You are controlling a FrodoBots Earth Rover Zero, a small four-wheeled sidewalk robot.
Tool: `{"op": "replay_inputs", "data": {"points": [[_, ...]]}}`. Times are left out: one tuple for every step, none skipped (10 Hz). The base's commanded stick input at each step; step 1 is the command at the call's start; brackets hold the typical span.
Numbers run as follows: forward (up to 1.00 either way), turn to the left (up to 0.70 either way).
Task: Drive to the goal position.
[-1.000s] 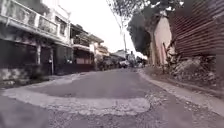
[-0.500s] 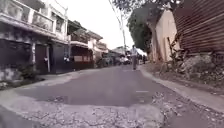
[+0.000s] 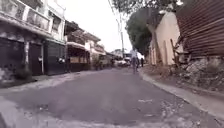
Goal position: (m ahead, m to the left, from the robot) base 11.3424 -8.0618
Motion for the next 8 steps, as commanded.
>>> {"op": "replay_inputs", "data": {"points": [[0.85, 0.00], [0.85, 0.00], [0.85, 0.00], [0.85, 0.00], [0.85, 0.00], [0.85, 0.00], [0.85, 0.00], [0.85, 0.00]]}}
